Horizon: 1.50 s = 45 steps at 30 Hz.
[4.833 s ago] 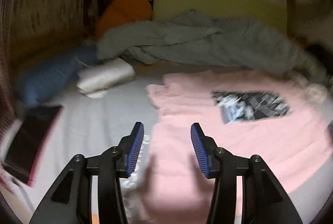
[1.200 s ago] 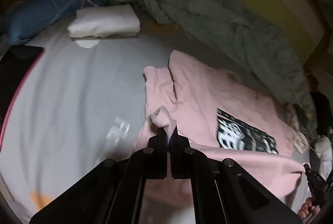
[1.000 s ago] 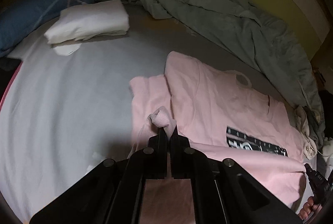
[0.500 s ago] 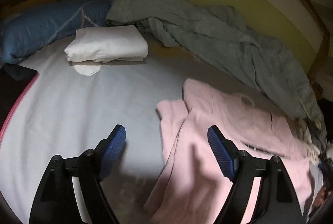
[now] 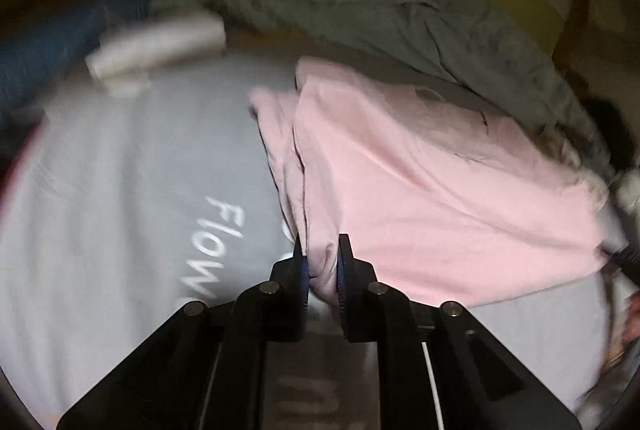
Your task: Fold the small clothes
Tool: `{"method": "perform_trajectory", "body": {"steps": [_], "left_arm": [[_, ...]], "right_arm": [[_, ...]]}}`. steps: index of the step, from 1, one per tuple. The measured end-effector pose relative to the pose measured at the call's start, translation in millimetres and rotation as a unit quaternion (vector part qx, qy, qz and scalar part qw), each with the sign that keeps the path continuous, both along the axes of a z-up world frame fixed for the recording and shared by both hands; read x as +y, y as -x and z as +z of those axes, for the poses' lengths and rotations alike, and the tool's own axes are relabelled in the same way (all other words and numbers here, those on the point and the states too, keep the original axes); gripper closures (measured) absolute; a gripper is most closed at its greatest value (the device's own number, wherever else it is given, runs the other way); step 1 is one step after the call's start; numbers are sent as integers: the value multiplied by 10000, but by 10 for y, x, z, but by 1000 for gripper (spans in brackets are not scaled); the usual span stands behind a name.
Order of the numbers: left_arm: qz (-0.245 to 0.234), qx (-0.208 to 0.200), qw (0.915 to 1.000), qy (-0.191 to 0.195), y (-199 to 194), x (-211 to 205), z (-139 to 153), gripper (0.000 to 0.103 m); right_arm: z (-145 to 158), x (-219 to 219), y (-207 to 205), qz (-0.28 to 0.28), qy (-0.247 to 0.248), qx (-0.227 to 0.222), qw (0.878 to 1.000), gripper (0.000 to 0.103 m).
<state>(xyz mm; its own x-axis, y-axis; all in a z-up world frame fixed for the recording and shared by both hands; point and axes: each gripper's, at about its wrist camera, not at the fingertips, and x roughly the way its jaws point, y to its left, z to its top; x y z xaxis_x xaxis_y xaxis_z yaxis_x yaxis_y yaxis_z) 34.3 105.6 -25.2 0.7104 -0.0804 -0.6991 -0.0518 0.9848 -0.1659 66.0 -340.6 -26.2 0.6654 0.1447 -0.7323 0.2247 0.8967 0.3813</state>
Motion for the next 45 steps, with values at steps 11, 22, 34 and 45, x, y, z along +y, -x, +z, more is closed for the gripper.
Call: {"method": "perform_trajectory", "body": {"steps": [11, 22, 34, 45], "left_arm": [[266, 675, 9974, -51, 578, 12, -24, 83], [-287, -338, 9956, -826, 104, -44, 525, 37], [256, -225, 9994, -93, -279, 182, 161, 101], [543, -11, 9936, -994, -418, 76, -30, 79]], "right_arm": [[-35, 66, 590, 169, 469, 216, 9985, 97], [606, 173, 92, 928, 1377, -624, 9841, 44], [137, 265, -407, 1084, 1379, -494, 9833, 100], [63, 414, -485, 758, 1999, -415, 9760, 78]]}}
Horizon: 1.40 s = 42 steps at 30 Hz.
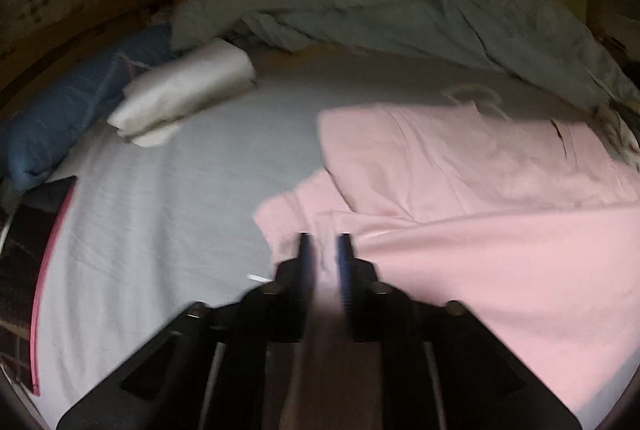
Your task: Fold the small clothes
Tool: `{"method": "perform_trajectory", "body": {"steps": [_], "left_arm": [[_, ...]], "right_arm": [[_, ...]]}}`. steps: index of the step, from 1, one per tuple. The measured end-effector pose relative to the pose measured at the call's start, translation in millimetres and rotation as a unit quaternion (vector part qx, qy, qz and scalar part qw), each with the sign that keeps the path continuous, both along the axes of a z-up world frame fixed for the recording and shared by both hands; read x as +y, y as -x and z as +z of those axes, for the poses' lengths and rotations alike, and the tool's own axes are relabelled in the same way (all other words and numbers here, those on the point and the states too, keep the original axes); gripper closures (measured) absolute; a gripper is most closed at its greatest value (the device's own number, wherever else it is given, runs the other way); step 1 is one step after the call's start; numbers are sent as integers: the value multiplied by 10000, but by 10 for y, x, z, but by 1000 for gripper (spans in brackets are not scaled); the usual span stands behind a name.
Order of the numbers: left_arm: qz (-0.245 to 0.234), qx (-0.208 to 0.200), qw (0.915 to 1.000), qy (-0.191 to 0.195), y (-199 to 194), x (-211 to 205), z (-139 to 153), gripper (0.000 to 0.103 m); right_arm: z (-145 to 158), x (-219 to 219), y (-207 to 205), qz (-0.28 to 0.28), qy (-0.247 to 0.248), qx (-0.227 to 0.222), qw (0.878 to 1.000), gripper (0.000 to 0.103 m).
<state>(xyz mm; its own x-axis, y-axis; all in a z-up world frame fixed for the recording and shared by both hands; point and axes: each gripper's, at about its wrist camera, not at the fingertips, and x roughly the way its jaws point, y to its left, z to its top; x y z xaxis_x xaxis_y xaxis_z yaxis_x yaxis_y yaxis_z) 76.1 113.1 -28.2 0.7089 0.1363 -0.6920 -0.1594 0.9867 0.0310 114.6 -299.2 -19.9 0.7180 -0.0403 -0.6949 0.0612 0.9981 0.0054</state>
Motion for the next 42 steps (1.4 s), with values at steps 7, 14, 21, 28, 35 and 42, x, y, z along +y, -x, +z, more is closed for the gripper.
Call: {"method": "perform_trajectory", "body": {"steps": [7, 14, 21, 28, 35, 42], "left_arm": [[-801, -1205, 9892, 246, 716, -278, 598, 48], [-1617, -951, 9818, 294, 1030, -951, 284, 42], [-1281, -416, 9909, 19, 1082, -1193, -232, 41], [-1273, -659, 9893, 279, 1073, -1001, 31, 41], [-141, -627, 9867, 1494, 451, 215, 551, 33], [161, 823, 9470, 3101, -300, 1016, -89, 65]], "right_arm": [[496, 228, 637, 131, -112, -951, 9953, 27], [112, 1036, 897, 1007, -390, -427, 9932, 20], [-390, 1199, 950, 846, -158, 184, 9961, 18], [-74, 1168, 1102, 890, -141, -655, 9938, 17], [11, 981, 888, 679, -297, -685, 9949, 13], [-133, 924, 833, 616, -493, -379, 9962, 13]]}}
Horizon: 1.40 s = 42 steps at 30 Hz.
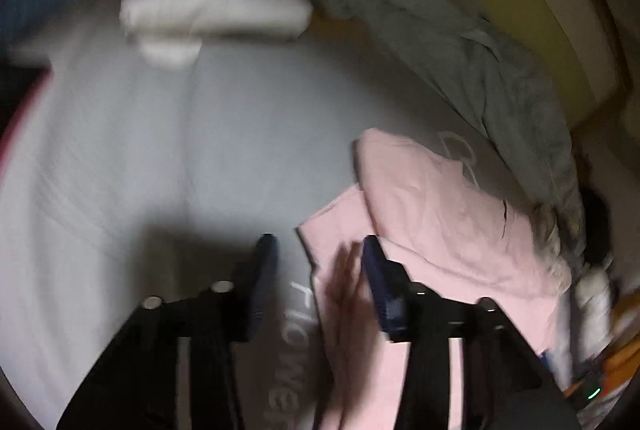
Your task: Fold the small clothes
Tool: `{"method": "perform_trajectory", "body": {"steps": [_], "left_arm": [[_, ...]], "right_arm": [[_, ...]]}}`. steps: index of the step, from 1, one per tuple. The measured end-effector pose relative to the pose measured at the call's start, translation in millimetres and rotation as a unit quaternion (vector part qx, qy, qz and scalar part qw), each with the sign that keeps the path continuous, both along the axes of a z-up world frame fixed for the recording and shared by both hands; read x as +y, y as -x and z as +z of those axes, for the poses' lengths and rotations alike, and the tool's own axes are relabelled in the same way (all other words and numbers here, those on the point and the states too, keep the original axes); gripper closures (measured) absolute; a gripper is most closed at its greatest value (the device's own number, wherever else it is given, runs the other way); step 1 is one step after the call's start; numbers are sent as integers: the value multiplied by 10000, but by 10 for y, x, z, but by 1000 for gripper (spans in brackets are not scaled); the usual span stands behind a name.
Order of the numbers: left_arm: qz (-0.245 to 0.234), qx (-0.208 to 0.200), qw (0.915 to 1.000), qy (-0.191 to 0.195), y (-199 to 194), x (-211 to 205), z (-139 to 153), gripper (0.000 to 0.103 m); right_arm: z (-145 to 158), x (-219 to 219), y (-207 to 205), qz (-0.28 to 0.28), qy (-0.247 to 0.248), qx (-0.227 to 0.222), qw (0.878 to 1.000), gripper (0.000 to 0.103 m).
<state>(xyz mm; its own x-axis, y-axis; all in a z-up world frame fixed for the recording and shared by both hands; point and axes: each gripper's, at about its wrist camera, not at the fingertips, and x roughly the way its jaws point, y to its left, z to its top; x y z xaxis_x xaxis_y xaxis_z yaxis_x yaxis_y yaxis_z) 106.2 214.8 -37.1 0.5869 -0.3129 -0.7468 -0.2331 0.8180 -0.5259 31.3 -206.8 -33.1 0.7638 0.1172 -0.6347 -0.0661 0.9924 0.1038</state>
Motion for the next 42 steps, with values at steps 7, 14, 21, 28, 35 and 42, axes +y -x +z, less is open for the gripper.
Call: {"method": "perform_trajectory", "body": {"steps": [7, 14, 21, 28, 35, 42], "left_arm": [[-188, -426, 9973, 576, -127, 67, -92, 100], [920, -189, 9955, -97, 528, 260, -37, 99], [1111, -351, 9929, -256, 507, 200, 90, 76], [-123, -25, 9994, -319, -359, 155, 82, 76], [-936, -1, 9931, -701, -633, -178, -17, 74], [-839, 22, 9931, -815, -710, -241, -21, 102]], "right_arm": [[-171, 133, -50, 203, 145, 227, 9994, 13], [-277, 183, -120, 44, 420, 515, 9978, 13], [-270, 162, -91, 77, 396, 485, 9980, 13], [-283, 179, -92, 70, 428, 409, 9982, 12], [-146, 209, -138, 167, 366, 375, 9985, 12], [342, 781, -713, 867, 36, 481, 9951, 75]]}}
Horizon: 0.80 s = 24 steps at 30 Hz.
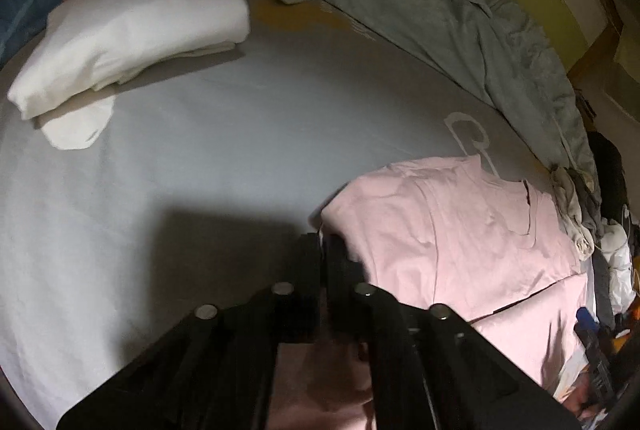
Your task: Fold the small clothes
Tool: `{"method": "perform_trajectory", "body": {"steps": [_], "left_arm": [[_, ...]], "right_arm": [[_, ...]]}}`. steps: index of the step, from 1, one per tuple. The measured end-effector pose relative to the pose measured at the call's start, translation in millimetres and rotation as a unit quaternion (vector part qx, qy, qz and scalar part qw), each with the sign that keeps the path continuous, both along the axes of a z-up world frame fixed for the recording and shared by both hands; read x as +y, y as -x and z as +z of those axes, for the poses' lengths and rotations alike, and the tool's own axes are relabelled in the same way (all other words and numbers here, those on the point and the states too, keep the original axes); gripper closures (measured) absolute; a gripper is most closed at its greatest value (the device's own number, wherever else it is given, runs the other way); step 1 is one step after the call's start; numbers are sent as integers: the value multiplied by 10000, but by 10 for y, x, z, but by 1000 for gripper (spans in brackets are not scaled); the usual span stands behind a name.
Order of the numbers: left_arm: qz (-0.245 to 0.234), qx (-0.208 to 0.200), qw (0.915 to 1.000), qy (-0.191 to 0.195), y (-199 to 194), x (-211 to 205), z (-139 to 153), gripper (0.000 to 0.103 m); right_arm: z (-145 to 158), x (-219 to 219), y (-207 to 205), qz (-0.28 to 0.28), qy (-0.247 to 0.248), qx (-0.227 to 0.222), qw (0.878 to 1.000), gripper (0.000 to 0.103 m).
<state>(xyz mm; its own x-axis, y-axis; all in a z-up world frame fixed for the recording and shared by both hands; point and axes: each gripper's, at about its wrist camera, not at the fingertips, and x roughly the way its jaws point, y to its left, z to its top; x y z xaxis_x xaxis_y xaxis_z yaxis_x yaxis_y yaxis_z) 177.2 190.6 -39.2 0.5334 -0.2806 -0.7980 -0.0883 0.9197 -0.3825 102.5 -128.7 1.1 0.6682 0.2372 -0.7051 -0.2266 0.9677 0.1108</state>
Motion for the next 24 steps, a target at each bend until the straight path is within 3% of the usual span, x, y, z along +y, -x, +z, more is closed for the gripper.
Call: {"method": "perform_trajectory", "body": {"steps": [2, 6, 10, 13, 16, 20, 22, 23, 24], "left_arm": [[388, -130, 9991, -79, 116, 138, 108, 102], [955, -441, 9922, -674, 244, 299, 318, 102], [1061, -57, 9924, -614, 219, 427, 138, 101], [1042, 90, 9921, -698, 156, 475, 35, 95], [1051, -40, 9944, -133, 99, 591, 12, 79], [927, -139, 9933, 672, 57, 702, -11, 67], [888, -37, 9943, 593, 35, 699, -57, 74], [900, -56, 9949, 449, 27, 674, -60, 102], [923, -110, 9953, 274, 22, 646, -48, 101]], "right_arm": [[76, 319, -221, 340, -237, 93, 9991, 75], [27, 1146, -653, 1047, -503, 377, 9925, 75], [-107, 1749, -993, 1085, -427, 551, 9916, 75], [-270, 2054, -1301, 896, -390, 1021, 9900, 77], [-408, 2186, -1465, 752, -351, 1377, 9870, 94], [-625, 2228, -1711, 421, -8, 1572, 9867, 99], [-652, 2205, -1811, 275, 17, 1506, 9882, 100], [-667, 2195, -1877, 203, 64, 1490, 9886, 101], [-668, 2183, -1924, 116, 75, 1465, 9891, 102]]}}
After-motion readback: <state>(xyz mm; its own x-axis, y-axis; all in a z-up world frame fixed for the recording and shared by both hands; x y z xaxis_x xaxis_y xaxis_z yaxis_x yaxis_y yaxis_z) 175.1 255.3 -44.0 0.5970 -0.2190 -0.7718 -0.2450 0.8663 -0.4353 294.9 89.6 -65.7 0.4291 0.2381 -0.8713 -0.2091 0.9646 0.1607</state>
